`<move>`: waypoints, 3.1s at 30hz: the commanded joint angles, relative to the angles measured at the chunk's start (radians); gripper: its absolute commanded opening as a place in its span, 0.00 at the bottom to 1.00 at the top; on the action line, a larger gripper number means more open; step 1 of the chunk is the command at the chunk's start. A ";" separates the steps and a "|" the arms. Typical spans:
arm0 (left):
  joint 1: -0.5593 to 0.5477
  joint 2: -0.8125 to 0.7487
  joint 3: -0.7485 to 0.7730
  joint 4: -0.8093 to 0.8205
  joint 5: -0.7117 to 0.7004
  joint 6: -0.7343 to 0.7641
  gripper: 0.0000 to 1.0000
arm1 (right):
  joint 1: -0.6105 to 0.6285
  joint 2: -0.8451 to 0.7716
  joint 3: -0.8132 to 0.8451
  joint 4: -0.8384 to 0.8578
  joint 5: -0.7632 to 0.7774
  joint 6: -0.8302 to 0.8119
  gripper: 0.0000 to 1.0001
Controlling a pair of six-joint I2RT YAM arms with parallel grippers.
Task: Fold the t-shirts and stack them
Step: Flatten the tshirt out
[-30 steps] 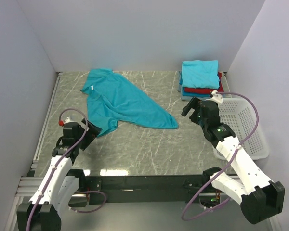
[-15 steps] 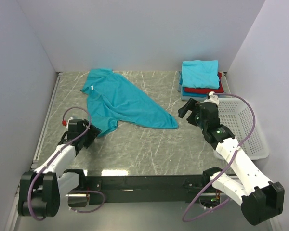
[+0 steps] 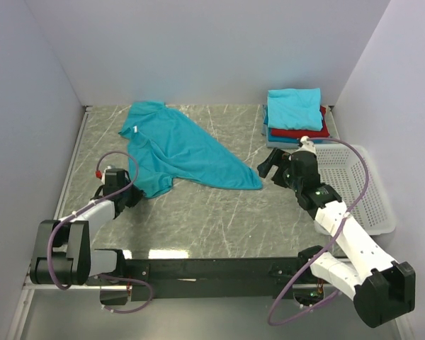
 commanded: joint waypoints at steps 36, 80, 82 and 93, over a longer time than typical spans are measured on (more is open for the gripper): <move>0.000 -0.356 -0.075 -0.215 -0.084 0.075 0.01 | 0.095 0.764 0.292 -0.171 0.159 0.033 0.35; 0.000 -0.608 1.210 -0.528 -0.099 0.239 0.09 | 0.105 -0.341 0.790 -0.279 0.103 -0.236 0.00; 0.000 -0.594 1.306 -0.527 -0.099 0.258 0.10 | 0.106 -0.359 0.839 -0.294 0.081 -0.236 0.00; 0.000 -0.480 1.473 -0.507 -0.068 0.336 0.17 | 0.105 -0.364 0.873 -0.288 0.121 -0.242 0.00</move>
